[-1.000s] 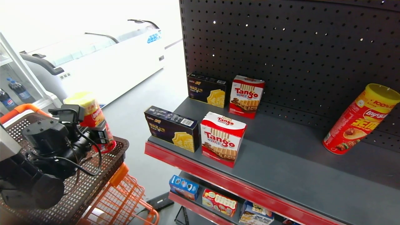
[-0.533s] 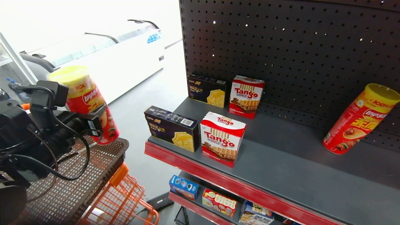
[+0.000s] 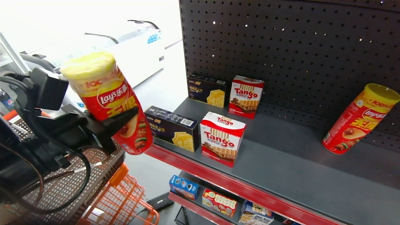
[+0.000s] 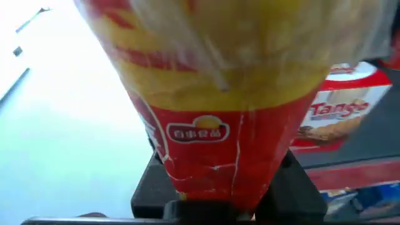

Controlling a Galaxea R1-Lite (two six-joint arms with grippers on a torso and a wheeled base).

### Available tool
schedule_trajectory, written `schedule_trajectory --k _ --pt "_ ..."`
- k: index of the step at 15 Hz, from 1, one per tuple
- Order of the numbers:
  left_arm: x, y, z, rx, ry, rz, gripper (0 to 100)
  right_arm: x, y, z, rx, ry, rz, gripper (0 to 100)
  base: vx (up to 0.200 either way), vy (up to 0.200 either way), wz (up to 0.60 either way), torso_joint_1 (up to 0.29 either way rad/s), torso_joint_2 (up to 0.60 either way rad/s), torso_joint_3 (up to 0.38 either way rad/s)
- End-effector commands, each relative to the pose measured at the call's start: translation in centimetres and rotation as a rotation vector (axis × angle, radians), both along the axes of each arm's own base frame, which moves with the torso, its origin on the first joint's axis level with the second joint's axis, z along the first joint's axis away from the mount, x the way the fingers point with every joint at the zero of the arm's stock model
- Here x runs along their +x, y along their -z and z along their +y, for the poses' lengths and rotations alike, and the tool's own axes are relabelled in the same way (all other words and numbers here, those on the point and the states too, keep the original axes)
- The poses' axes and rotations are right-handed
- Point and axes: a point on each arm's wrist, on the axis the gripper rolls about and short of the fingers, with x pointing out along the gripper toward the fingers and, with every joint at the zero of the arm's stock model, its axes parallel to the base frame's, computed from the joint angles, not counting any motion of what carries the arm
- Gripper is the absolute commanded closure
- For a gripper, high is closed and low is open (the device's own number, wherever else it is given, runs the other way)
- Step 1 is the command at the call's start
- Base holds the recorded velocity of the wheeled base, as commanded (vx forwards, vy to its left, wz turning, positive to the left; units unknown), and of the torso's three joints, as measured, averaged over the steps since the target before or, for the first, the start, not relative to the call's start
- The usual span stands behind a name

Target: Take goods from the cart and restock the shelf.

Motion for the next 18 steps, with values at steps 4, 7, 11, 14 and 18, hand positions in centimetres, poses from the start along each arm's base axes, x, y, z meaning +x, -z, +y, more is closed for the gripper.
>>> schedule_trajectory --k 4,7,11,14,18 --pt "-4.6 -1.3 -1.8 0.026 0.205 0.060 100 0.0 0.0 0.0 0.000 0.000 0.000 0 0.000 0.000 0.00 0.000 0.00 0.000" --pt "-5.2 -1.5 -3.0 0.026 0.280 0.062 100 0.0 0.0 0.0 0.000 0.000 0.000 0 0.000 0.000 0.00 0.000 0.00 0.000" --pt "-5.9 -1.6 -3.9 -0.047 0.384 0.120 100 0.0 0.0 0.0 -0.003 0.000 0.001 0 0.000 0.000 0.00 0.000 0.00 0.000" --pt "-6.2 -1.6 -4.4 -0.046 0.433 0.124 100 0.0 0.0 0.0 -0.002 -0.006 0.001 0 0.000 0.000 0.00 0.000 0.00 0.000" --pt "-6.3 -1.2 -4.6 -0.035 0.469 0.137 100 0.0 0.0 0.0 -0.003 -0.006 0.001 0 0.000 0.000 0.00 0.000 0.00 0.000"
